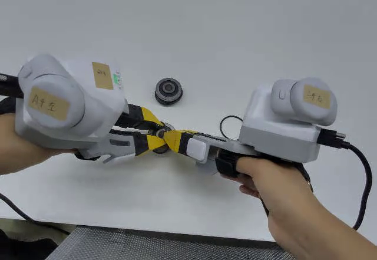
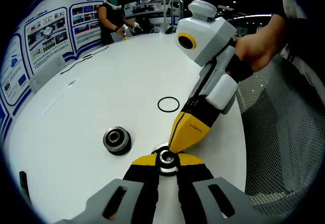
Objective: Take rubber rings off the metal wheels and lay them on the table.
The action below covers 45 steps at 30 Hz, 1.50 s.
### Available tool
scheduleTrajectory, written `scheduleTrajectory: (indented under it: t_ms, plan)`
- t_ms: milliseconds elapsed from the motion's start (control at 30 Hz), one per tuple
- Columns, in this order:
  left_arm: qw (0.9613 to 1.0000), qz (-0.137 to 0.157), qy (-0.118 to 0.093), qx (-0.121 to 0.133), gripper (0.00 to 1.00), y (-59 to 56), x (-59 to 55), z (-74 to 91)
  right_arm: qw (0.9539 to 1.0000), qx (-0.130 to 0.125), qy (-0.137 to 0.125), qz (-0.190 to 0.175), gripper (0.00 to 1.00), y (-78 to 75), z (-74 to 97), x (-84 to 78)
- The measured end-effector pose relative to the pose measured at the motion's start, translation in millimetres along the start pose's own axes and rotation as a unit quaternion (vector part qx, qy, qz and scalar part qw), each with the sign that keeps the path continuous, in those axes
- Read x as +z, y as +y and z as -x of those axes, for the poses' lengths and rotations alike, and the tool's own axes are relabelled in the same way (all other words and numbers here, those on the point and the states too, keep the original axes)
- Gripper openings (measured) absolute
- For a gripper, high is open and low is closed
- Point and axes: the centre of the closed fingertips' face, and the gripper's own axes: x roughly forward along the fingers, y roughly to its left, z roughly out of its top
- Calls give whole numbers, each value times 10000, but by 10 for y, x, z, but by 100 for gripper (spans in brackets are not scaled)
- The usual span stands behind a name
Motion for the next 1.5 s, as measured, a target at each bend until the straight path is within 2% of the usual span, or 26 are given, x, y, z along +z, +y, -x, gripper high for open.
scheduleTrajectory:
  t_ms: [167,267,533,700,900,1000,1200,1400,1500]
  plan:
    - [9999,88,39,79,13,-3,8,-5,9997,16,-45,-228,1,-21,16,6]
    - [9996,233,-49,140,13,-4,11,-1,9995,29,-76,-313,1,-25,25,12]
    - [9998,137,63,162,16,-25,4,78,9983,150,-64,-560,2,15,17,-6]
    - [9993,221,-255,166,25,-27,126,191,9977,190,-113,-643,2,38,42,18]
    - [9988,168,-389,248,29,38,180,266,9947,332,-370,-904,2,84,143,149]
    - [9983,189,-427,346,30,99,196,271,9936,221,-527,-977,2,-7,223,219]
    - [9974,245,-527,428,30,162,230,289,9877,-221,-903,-1257,2,-351,433,348]
    - [9963,300,-653,466,31,181,247,319,9819,-621,-1061,-1441,2,-643,616,357]
    - [9959,307,-680,515,31,200,250,339,9786,-767,-1128,-1539,2,-738,694,347]
